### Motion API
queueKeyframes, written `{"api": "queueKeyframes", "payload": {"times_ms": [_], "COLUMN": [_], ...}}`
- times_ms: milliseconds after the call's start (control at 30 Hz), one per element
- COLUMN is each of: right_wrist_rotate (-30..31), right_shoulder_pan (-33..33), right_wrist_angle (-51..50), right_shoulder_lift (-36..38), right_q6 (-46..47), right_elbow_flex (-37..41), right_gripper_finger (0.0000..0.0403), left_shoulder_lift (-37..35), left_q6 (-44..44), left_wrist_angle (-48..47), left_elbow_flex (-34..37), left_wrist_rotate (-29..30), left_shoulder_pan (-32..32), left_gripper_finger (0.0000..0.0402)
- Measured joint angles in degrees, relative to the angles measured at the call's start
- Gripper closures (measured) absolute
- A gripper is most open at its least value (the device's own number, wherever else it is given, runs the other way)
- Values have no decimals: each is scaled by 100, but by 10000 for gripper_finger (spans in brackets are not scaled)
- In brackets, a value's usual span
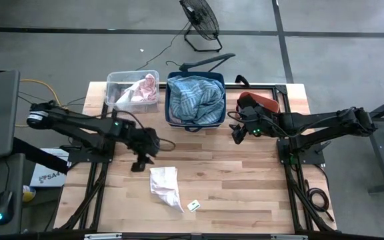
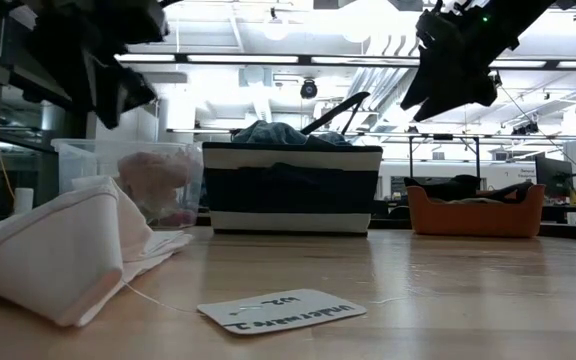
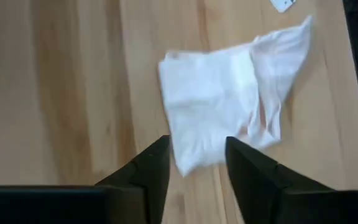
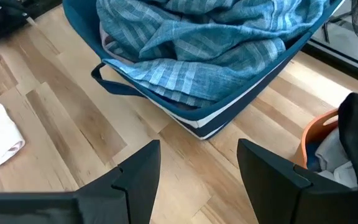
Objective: Pick & Place Cloths
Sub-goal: Put the pink underwear into the transparent bin
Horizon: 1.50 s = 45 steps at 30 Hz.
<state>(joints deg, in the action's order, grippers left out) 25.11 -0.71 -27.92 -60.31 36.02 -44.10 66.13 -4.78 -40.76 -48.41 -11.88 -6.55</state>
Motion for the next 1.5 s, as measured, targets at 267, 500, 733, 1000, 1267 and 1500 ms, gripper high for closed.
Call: {"api": "queueKeyframes", "payload": {"times_ms": [267, 500, 733, 1000, 1267, 1500], "right_wrist_rotate": [-18, -5, 45, 288, 348, 349], "right_shoulder_pan": [258, 706, 1107, 1389, 1423, 1423], "right_wrist_angle": [56, 140, 268, 336, 375, 382], "right_shoulder_lift": [0, 0, 0, 0, 0, 0], "right_q6": [-37, -41, 97, 183, 238, 297], "right_elbow_flex": [-2, -4, -4, 0, 2, 2], "right_gripper_finger": [198, 198, 198, 198, 198, 198], "left_shoulder_lift": [846, 1430, 1903, 2441, 2728, 2767], "left_q6": [1076, 2266, 3014, 3161, 3176, 3160], "left_wrist_angle": [383, 796, 1207, 1312, 1633, 1626], "left_elbow_flex": [29, 37, 13, 31, -2, 7], "left_wrist_rotate": [-4, 262, 298, 305, -42, -107], "left_shoulder_pan": [-684, -1156, -1268, -1261, -1257, -1252], "left_gripper_finger": [165, 128, 128, 128, 143, 243]}}
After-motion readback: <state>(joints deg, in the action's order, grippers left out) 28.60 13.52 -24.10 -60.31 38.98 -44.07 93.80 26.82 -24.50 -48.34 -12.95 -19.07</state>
